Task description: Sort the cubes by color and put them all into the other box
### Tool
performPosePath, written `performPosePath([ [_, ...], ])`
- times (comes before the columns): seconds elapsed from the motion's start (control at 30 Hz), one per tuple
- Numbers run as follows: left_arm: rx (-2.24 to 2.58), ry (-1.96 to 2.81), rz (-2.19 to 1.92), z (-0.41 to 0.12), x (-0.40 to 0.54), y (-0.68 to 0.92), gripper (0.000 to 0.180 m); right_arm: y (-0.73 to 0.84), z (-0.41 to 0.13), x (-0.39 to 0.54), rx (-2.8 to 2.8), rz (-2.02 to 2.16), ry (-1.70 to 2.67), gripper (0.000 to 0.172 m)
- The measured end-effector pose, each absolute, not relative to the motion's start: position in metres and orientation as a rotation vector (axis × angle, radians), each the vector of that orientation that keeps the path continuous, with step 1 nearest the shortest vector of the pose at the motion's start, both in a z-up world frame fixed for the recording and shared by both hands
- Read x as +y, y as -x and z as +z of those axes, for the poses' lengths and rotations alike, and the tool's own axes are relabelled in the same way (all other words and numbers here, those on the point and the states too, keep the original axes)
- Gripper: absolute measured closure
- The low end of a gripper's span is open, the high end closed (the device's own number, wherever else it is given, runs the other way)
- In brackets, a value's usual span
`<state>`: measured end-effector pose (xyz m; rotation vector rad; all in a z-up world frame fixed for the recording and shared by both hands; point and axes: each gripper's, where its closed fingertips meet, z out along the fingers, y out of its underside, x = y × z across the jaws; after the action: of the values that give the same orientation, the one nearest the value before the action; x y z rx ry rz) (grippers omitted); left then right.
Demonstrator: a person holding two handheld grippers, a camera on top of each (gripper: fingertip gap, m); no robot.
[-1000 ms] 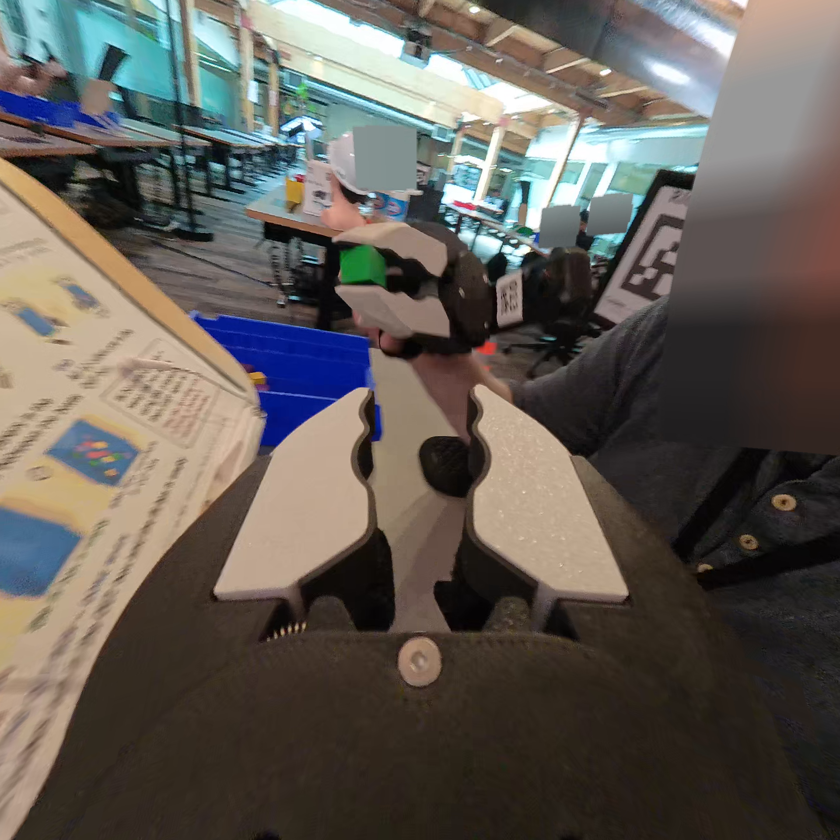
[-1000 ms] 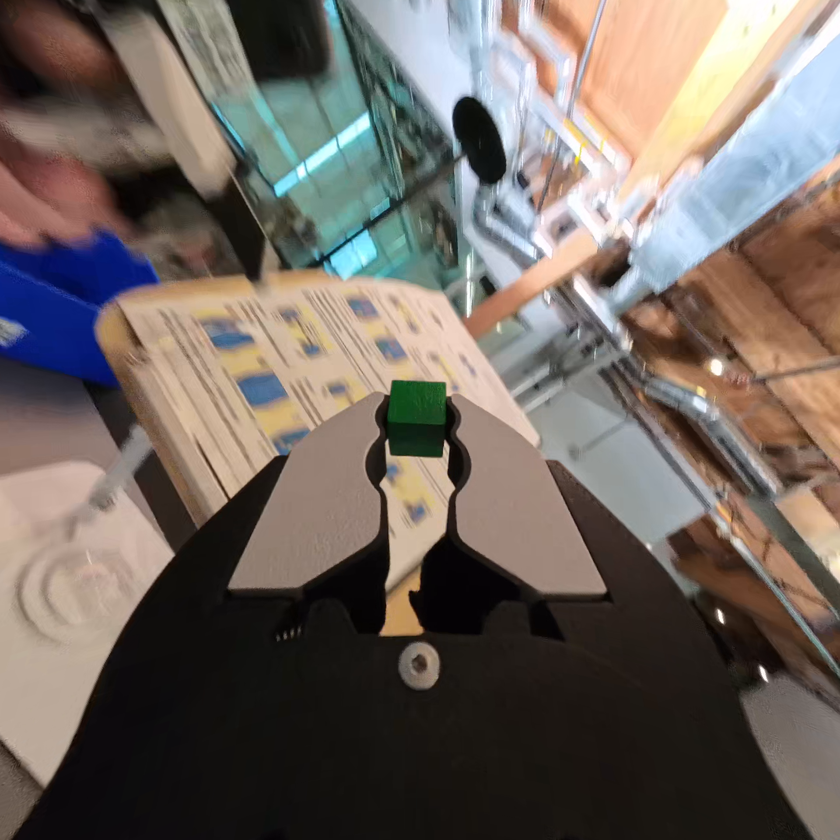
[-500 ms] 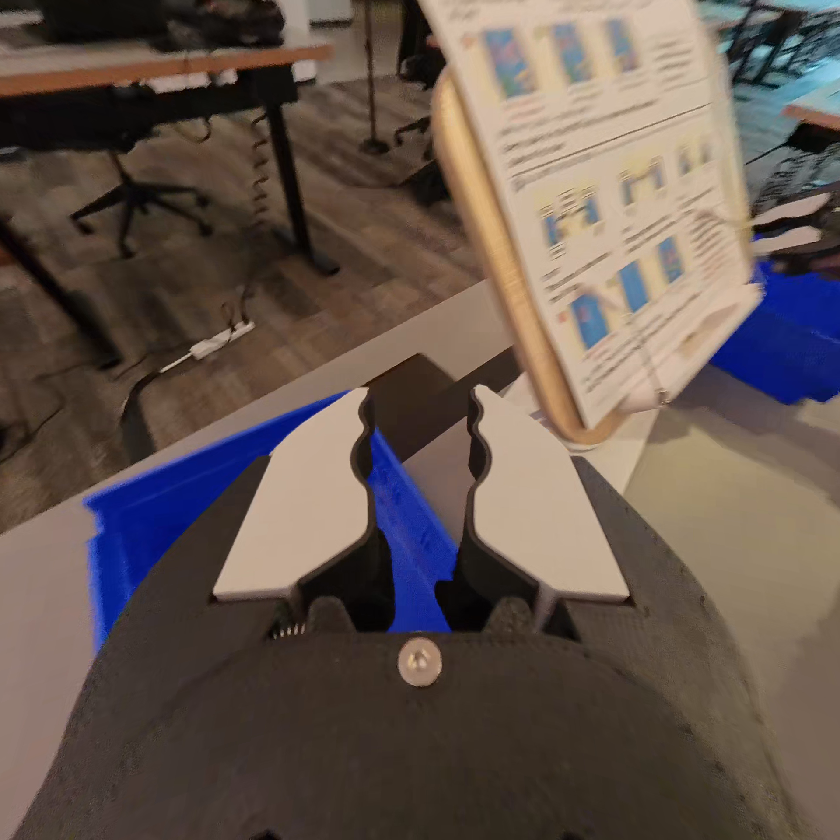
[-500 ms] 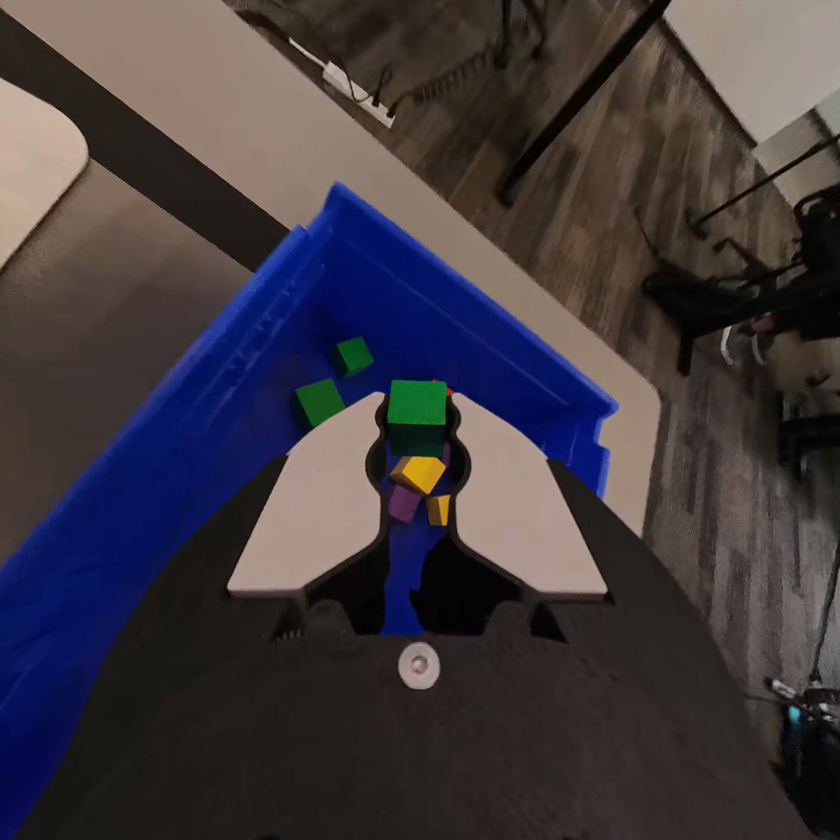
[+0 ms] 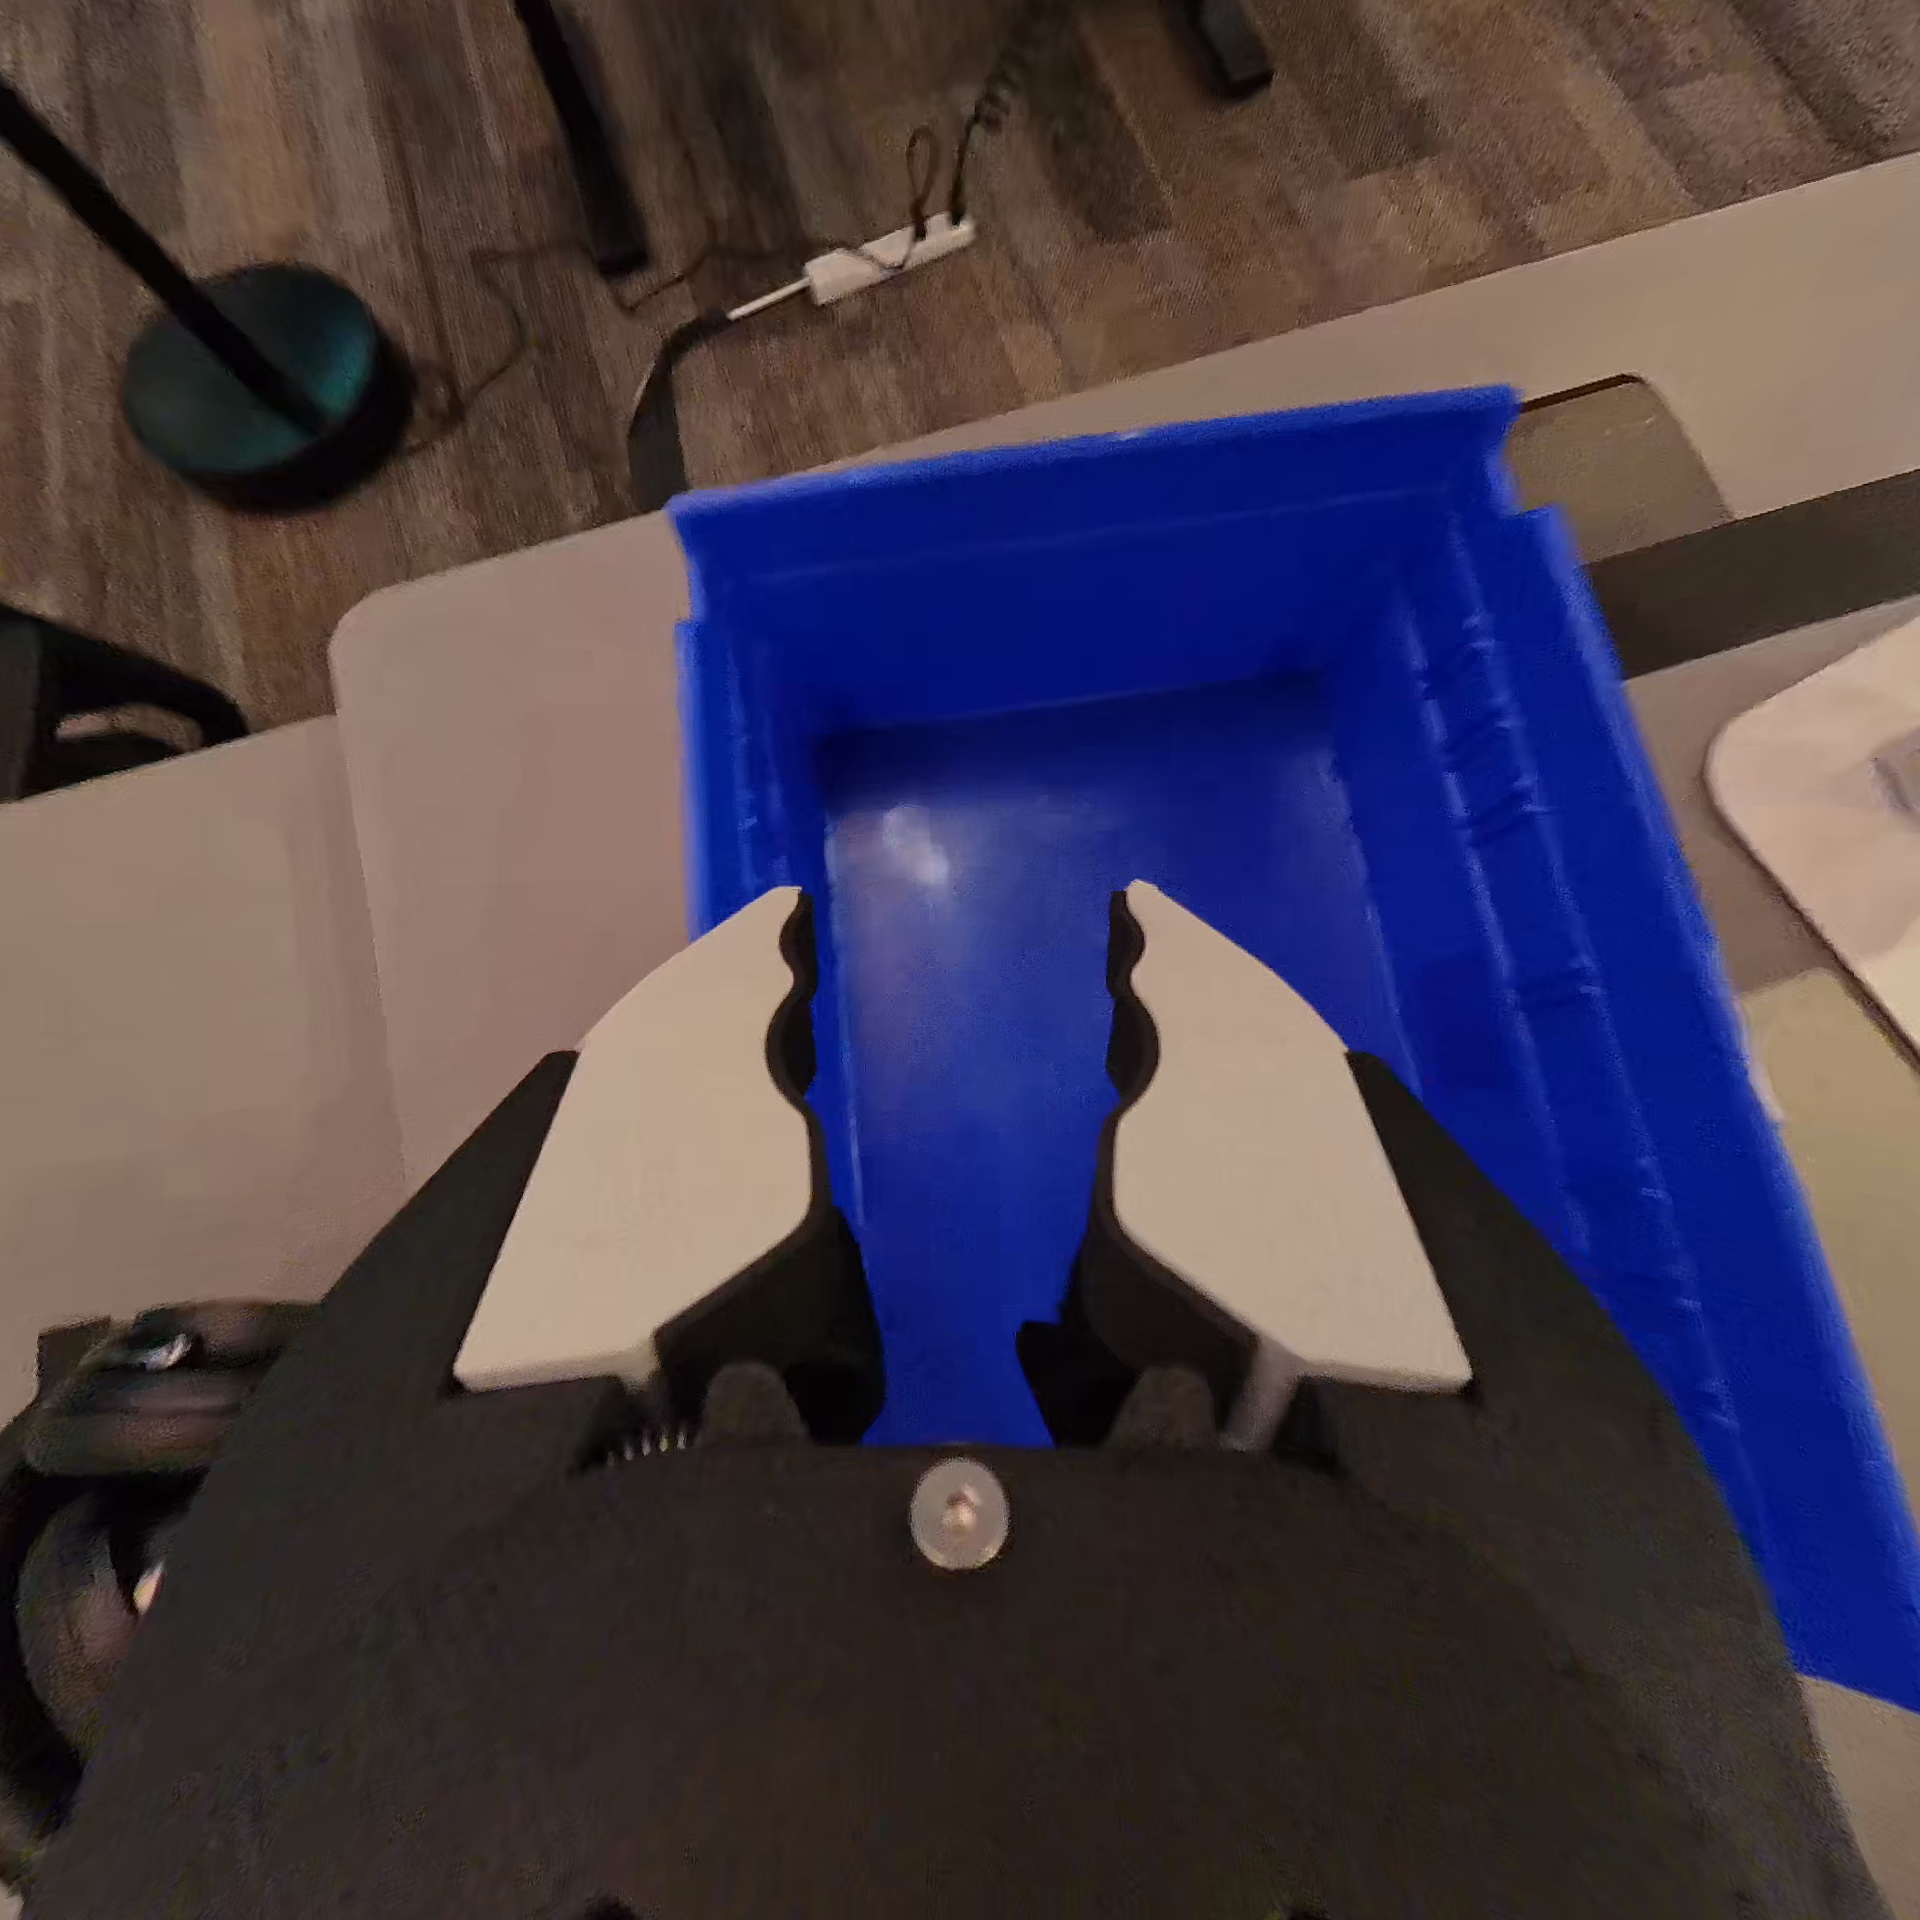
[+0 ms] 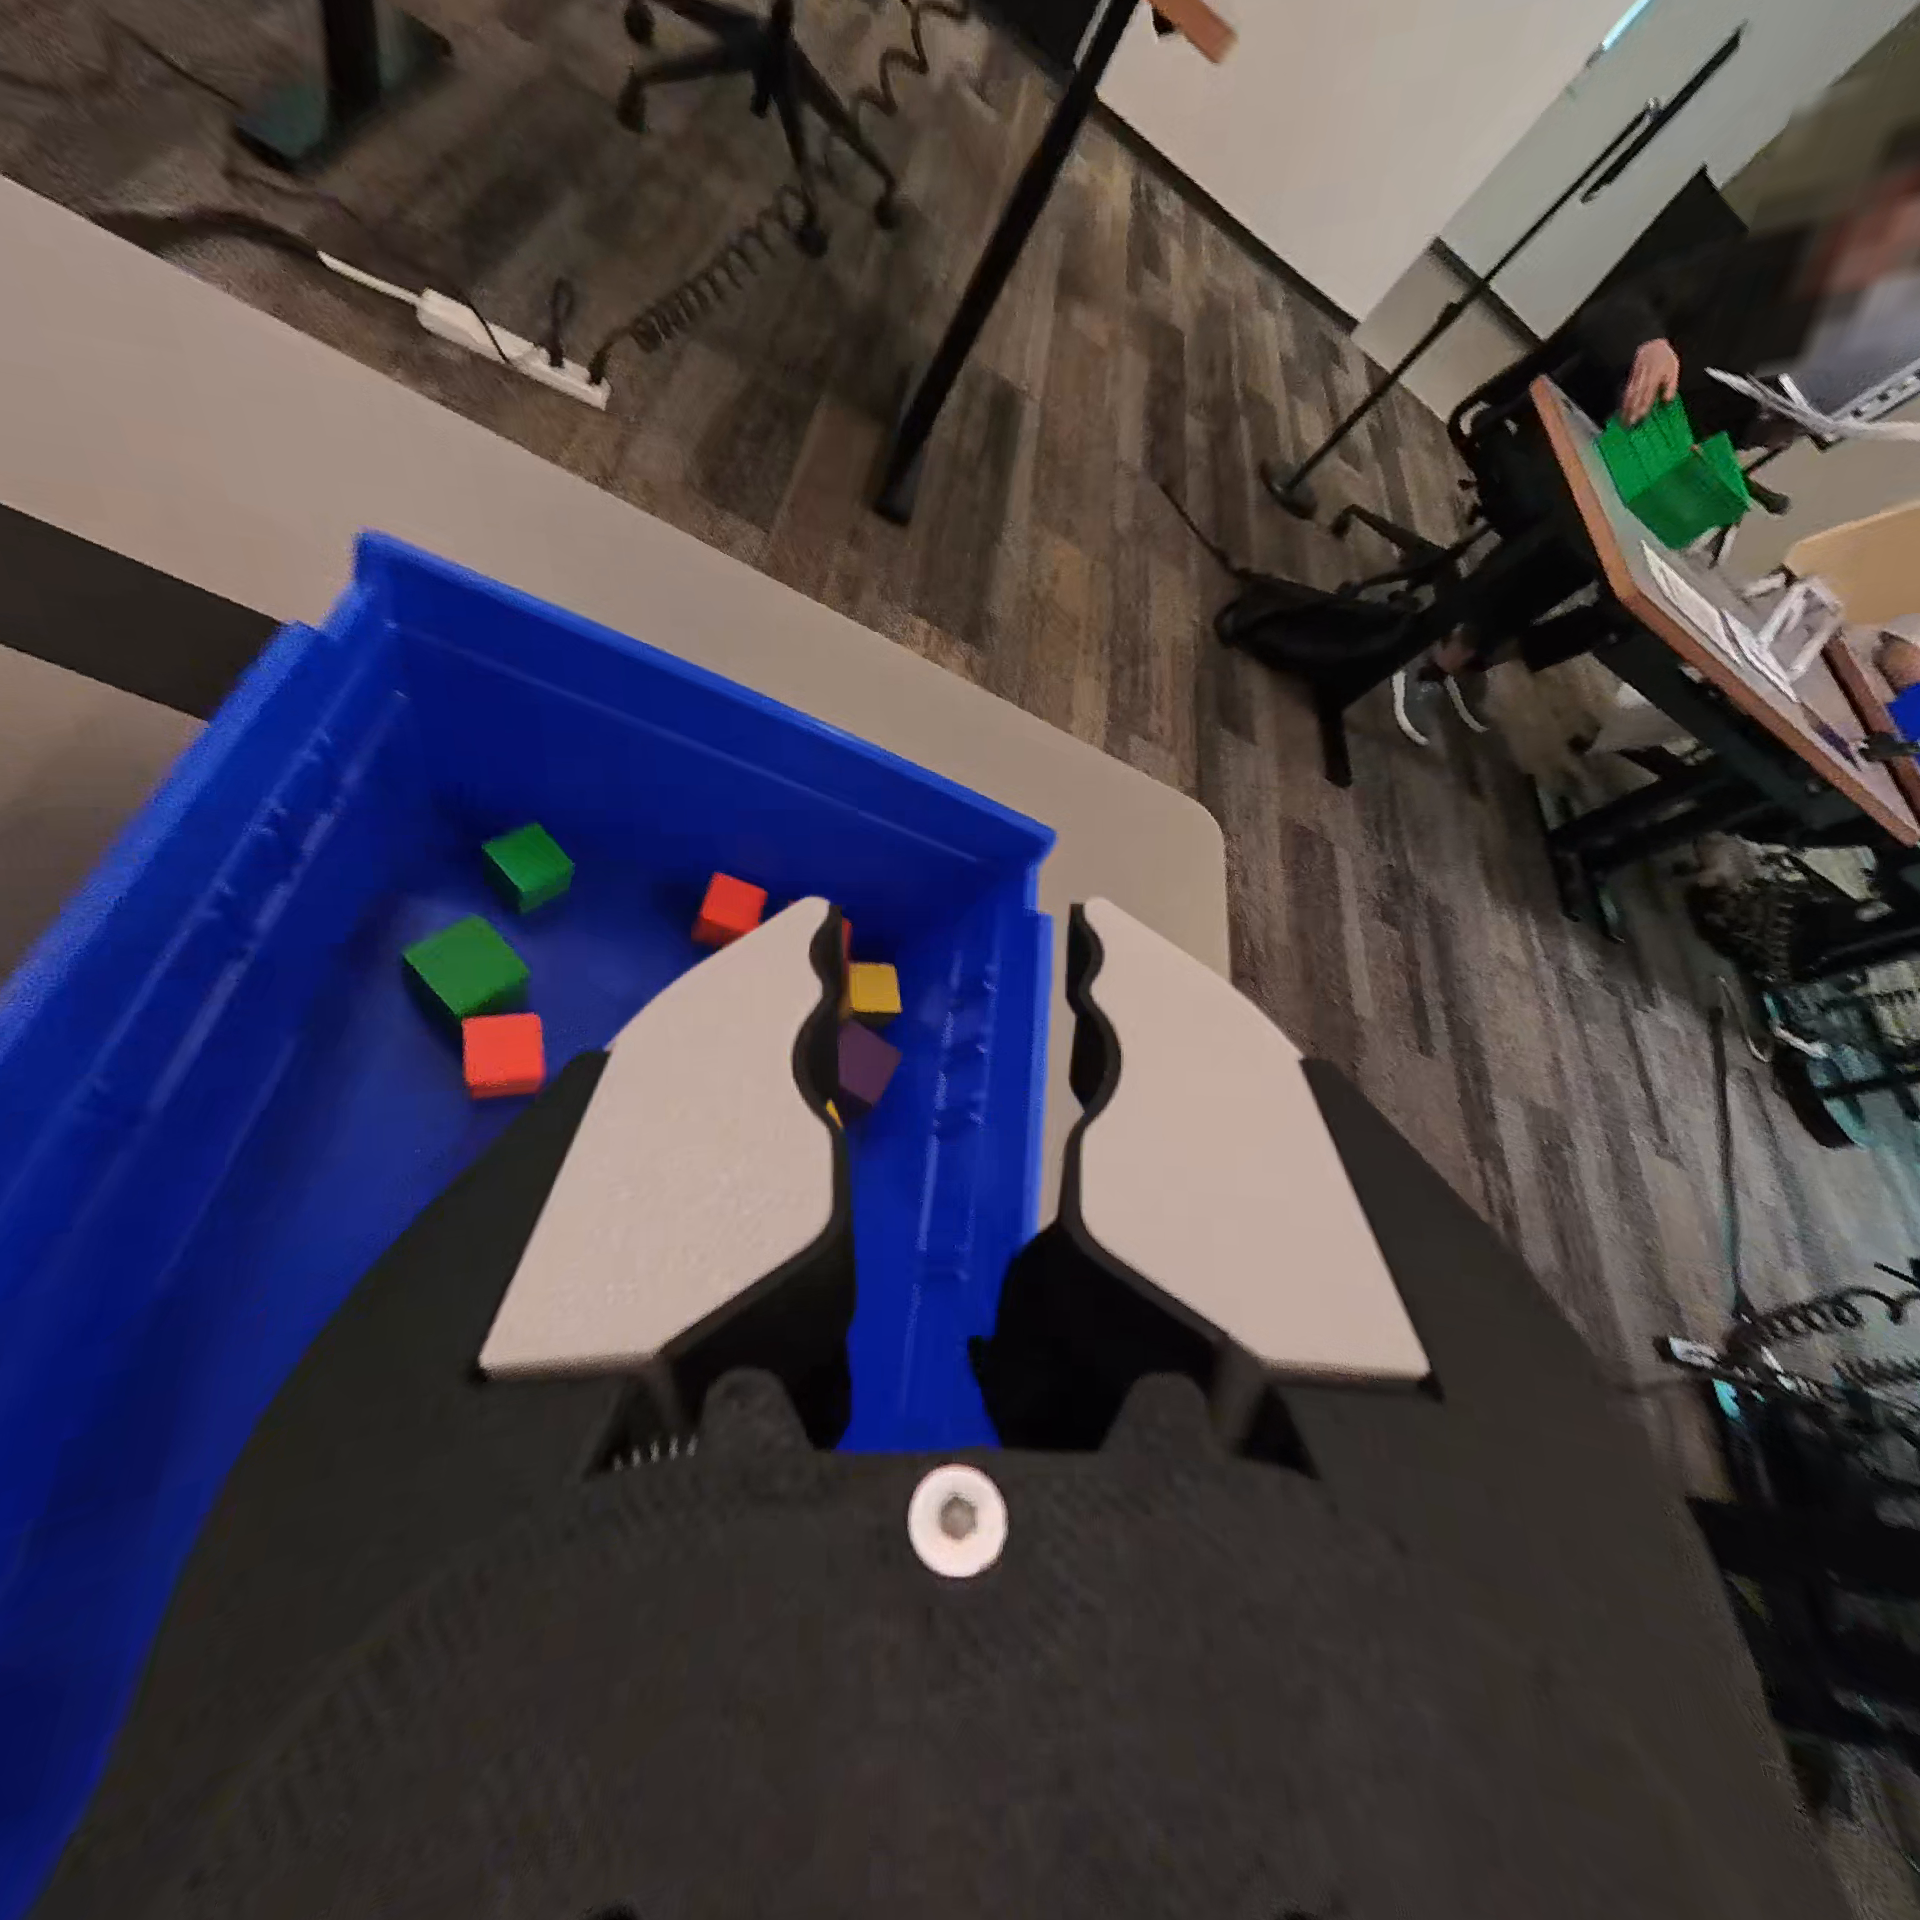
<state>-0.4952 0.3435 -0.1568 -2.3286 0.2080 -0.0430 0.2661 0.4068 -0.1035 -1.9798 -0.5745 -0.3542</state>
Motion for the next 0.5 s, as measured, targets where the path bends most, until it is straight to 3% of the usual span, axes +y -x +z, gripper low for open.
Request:
performPosePath([
  [0.1, 0.120, 2.409, 0.069, -0.173, 0.335, 0.525, 0.124, -0.277, -0.108, 0.406, -0.551, -0.357, 2.008, 0.128],
  [0.17, 0.094, 2.463, 0.199, -0.182, 0.328, 0.544, 0.133, -0.273, -0.111, 0.408, -0.541, -0.315, 2.011, 0.128],
  [0.33, 0.014, 2.631, 0.121, -0.215, 0.307, 0.557, 0.138, -0.248, -0.119, 0.415, -0.610, -0.292, 1.998, 0.132],
  [0.43, -0.011, 2.715, 0.012, -0.231, 0.298, 0.553, 0.161, -0.234, -0.124, 0.418, -0.660, -0.296, 1.994, 0.132],
  [0.5, -0.017, 2.724, 0.006, -0.232, 0.296, 0.552, 0.166, -0.225, -0.125, 0.418, -0.686, -0.293, 1.987, 0.133],
])
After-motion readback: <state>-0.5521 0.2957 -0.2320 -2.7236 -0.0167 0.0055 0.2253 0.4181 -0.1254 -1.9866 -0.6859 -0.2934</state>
